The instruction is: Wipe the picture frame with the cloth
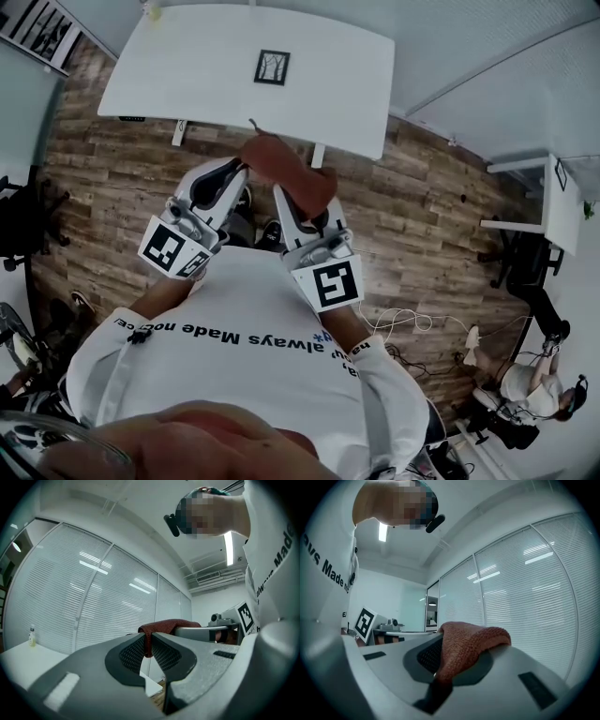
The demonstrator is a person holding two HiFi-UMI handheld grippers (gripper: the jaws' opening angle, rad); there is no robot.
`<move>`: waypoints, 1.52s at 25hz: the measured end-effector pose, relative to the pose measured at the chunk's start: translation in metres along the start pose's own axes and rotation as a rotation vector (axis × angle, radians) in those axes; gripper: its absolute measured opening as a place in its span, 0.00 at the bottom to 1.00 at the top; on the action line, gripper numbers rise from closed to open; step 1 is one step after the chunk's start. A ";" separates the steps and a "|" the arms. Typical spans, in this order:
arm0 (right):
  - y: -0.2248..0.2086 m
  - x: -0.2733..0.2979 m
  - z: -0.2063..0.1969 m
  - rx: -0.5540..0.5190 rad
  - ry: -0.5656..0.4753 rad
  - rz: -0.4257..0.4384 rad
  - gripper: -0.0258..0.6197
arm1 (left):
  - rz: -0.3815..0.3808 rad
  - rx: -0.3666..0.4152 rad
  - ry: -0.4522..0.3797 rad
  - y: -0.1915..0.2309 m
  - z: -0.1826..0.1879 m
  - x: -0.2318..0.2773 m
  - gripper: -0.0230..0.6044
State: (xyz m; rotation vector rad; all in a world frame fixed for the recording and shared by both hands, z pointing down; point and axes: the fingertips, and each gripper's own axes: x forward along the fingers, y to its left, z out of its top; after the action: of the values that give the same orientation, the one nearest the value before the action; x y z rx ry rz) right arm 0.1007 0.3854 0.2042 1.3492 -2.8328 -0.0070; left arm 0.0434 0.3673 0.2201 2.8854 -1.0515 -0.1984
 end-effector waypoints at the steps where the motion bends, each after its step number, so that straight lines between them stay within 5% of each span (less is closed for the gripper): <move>1: -0.004 0.005 -0.001 0.000 0.000 0.002 0.09 | 0.002 -0.001 0.001 0.004 -0.001 0.004 0.10; 12: -0.056 0.090 -0.007 0.001 0.013 -0.003 0.09 | 0.003 -0.019 0.006 0.087 -0.007 0.057 0.10; 30: -0.129 0.295 -0.004 -0.031 0.046 -0.042 0.09 | -0.044 -0.024 0.007 0.290 0.008 0.137 0.10; 38: -0.144 0.340 -0.008 -0.044 0.057 -0.055 0.09 | -0.064 -0.025 0.007 0.333 0.006 0.153 0.10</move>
State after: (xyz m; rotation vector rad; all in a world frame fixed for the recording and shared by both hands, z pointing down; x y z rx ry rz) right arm -0.0016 0.0307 0.2116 1.3944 -2.7323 -0.0307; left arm -0.0534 0.0141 0.2342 2.8971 -0.9500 -0.2028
